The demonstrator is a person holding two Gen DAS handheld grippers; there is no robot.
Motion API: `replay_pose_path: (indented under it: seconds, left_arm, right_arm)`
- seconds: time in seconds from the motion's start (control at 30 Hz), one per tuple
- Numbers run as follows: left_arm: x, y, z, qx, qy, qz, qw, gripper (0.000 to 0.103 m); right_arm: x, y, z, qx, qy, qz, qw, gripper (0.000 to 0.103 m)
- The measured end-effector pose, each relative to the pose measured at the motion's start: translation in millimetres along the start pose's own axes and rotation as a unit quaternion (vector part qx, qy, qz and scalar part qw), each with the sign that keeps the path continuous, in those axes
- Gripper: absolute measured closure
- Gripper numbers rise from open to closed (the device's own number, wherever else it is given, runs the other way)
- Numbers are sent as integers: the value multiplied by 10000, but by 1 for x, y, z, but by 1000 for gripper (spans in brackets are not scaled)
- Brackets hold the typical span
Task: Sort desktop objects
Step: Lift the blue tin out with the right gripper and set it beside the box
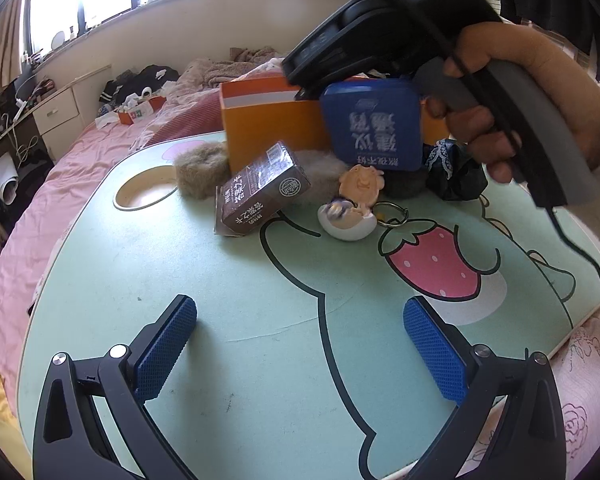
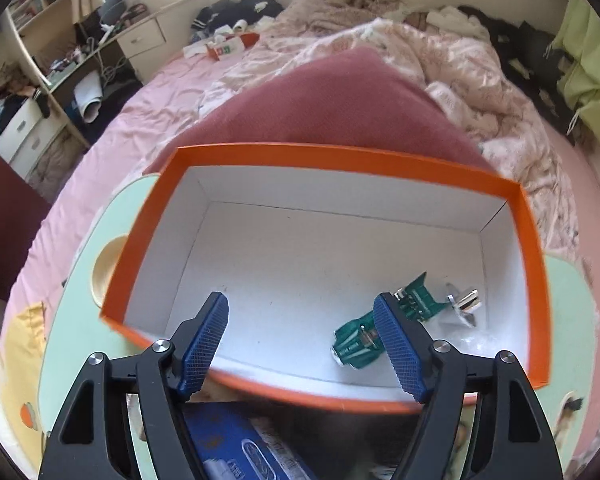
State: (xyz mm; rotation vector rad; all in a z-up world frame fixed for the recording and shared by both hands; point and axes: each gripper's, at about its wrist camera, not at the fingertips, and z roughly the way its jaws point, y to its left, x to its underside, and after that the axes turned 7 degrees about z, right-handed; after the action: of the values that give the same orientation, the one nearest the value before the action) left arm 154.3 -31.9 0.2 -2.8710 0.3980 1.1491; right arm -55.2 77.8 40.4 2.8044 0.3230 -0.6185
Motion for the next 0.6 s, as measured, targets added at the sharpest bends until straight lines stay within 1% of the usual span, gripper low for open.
replay_pose_path:
  seconds: [0.03,0.17,0.33,0.53,0.6]
  left_arm:
    - [0,0,0,2,2,-3,10000,0]
    - [0,-1,0,3,1,-2,10000,0]
    - [0,-1,0,2,0,-2,10000,0]
    - [0,-1,0,3,-1,-1,10000,0]
    - [0,-1,0,2,-2,-3,10000,0]
  right_arm:
    - [-1,0,1,-119,30,124,9998,27]
    - [4,11,-3,1,-147,-33,9999,27]
    - [4,14,-1,-58,15,62,10000,27]
    - [10,21,-5,68,-17,-45,10000,27]
    - [10,24,-8,-77,-38,-133,9999,27]
